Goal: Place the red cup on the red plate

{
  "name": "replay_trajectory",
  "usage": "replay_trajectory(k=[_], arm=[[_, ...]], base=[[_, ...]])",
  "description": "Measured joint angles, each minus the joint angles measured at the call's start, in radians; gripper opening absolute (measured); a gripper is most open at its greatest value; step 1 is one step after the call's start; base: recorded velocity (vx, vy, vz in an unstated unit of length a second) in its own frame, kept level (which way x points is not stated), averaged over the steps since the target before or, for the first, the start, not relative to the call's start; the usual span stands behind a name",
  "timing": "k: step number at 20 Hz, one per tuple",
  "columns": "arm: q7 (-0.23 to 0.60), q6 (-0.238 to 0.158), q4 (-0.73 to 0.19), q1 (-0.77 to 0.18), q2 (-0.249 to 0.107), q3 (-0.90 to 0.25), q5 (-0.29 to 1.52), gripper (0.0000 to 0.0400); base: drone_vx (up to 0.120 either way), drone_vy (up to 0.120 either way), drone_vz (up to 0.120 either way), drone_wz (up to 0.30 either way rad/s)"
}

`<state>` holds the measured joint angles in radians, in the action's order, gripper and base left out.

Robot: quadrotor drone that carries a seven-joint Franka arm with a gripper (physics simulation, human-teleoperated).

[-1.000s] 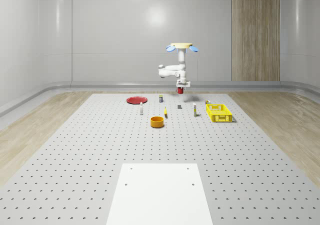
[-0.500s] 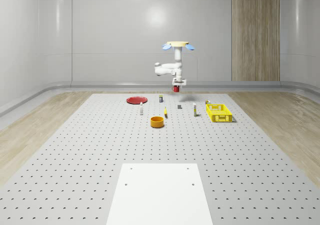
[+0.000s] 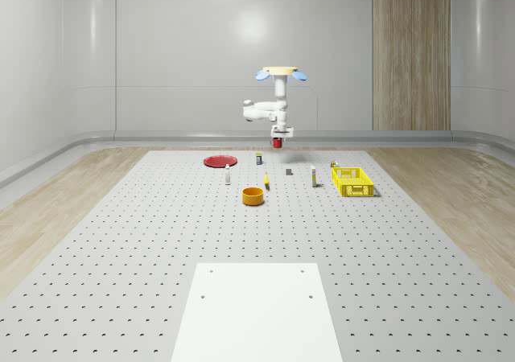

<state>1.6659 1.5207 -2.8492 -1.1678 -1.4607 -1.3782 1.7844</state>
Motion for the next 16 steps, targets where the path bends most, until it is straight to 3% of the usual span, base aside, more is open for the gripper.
replay_trajectory(k=[16], arm=[[0.005,0.030,0.001,-0.007,-0.032,-0.004,-0.013,0.0100]], base=[[0.000,-0.120,0.000,0.000]])
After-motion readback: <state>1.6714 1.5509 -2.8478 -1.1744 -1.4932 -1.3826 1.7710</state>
